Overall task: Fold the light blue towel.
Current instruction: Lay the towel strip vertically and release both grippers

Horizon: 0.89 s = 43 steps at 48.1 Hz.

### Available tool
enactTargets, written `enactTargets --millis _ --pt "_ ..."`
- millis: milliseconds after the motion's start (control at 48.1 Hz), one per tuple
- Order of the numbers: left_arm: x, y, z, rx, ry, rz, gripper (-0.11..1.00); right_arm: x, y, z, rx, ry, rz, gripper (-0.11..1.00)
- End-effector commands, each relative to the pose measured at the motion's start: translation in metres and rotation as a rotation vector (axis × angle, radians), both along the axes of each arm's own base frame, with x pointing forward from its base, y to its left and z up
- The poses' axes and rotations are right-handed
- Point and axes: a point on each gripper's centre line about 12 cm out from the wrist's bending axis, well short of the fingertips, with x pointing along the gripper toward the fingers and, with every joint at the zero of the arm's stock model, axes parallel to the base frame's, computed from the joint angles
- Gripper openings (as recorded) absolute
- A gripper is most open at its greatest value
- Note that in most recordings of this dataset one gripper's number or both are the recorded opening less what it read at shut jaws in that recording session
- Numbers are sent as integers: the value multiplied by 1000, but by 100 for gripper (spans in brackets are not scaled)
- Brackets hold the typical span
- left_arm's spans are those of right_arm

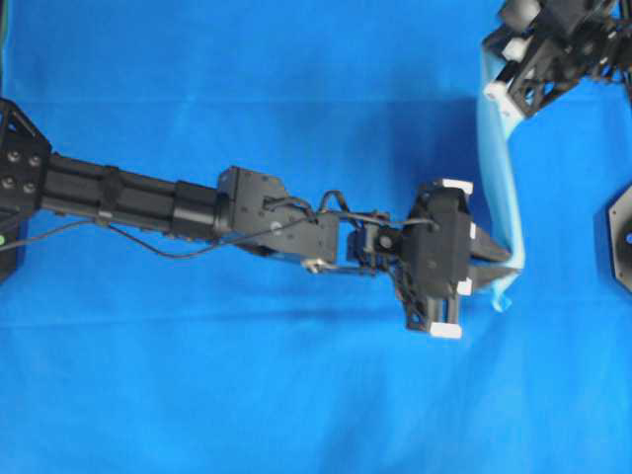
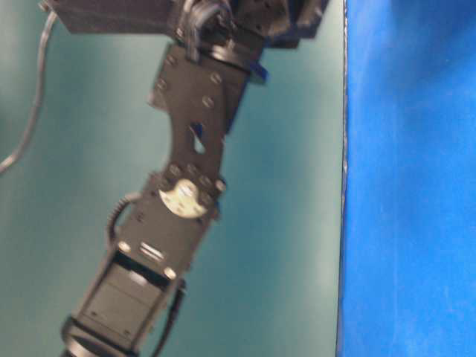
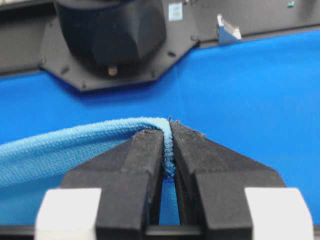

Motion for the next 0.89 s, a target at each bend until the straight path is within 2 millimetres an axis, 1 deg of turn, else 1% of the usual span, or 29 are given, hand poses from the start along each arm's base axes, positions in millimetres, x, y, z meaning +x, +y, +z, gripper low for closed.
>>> enactTargets --millis 0,146,270,333,478,561,624,873 --pt "-12 -6 21 -19 -40 -5 2 19 -10 4 -15 -42 26 2" --pt "-39 -3 5 -101 -23 24 2 56 -20 -9 -2 -68 83 2" --pt "-67 2 -11 -181 5 57 2 86 -27 -16 3 -78 120 2" --pt "-85 4 -19 -218 17 72 2 99 -28 -18 3 -82 136 2" --pt "-114 7 -31 -263 31 91 2 125 -28 -21 0 -86 168 2" --pt "-126 8 -38 -272 49 99 2 131 -27 -23 -3 -81 182 2" --pt "-130 8 -40 -275 60 101 2 132 -25 -24 -3 -79 189 2" --pt "-133 6 -43 -272 72 96 2 138 -16 -24 -7 -95 225 2"
